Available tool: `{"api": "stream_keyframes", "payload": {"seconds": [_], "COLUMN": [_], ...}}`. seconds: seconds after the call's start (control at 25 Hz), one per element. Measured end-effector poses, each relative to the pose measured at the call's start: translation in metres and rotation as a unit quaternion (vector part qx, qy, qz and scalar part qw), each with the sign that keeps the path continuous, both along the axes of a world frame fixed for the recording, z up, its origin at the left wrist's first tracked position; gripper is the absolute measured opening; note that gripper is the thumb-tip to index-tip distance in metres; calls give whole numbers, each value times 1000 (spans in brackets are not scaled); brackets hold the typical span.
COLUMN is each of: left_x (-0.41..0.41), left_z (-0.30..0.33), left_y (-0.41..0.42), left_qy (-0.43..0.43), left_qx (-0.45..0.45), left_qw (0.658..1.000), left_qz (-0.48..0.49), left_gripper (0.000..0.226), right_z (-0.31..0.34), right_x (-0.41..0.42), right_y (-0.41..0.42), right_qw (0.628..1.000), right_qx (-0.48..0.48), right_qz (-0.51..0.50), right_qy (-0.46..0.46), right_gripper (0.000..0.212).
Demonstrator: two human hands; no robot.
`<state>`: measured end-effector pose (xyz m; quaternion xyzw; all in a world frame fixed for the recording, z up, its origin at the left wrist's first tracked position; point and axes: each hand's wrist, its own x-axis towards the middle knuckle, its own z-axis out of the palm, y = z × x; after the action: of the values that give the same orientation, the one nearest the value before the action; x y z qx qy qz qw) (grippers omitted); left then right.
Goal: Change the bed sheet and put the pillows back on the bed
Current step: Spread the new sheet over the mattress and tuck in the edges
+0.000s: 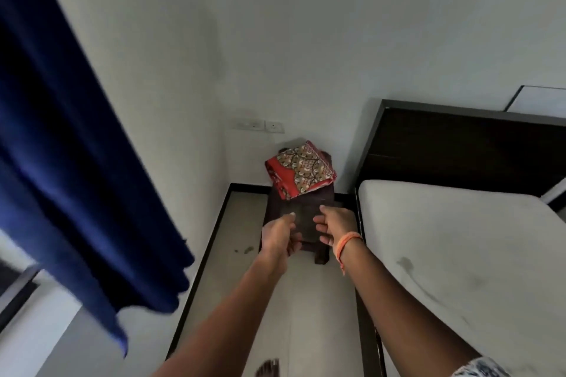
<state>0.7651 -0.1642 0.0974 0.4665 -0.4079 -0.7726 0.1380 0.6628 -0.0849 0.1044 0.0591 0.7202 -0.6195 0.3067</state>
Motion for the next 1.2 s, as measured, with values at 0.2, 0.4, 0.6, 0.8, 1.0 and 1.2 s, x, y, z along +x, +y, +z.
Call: {"api": "stream_keyframes", "payload": {"seconds": [0.2,0.4,0.6,0.8,1.0,1.2], "left_x": [-141,-274,-402,-503,-551,-554], "left_z": [-5,-47,-120,-206,-267,-273], "left_y": [-81,-147,-193,-229,-244,-232], "left_qy": [-14,-47,-150,-215,-255,-274], "left_qx": [-6,-2,14,77,107,85], "left_qw": [999,997,987,973,961,957], "left_qz": [-41,-58,-54,-42,-27,-34], "left_gripper": [11,22,25,40,50,71], "right_z": [-8,-67,-162,-259,-323,-317], "right_x": [-149,-303,-453,-548,-598,-611], "right_y": [-67,-126,-190,-231,-248,-243], "right_qw": [998,995,978,940,927,918], "right_qx": [53,90,176,287,250,177], "right_qz": [4,30,110,184,280,333], "right_qy": [-16,-24,-14,0,-10,-128], "right_gripper": [14,20,29,63,85,49]}}
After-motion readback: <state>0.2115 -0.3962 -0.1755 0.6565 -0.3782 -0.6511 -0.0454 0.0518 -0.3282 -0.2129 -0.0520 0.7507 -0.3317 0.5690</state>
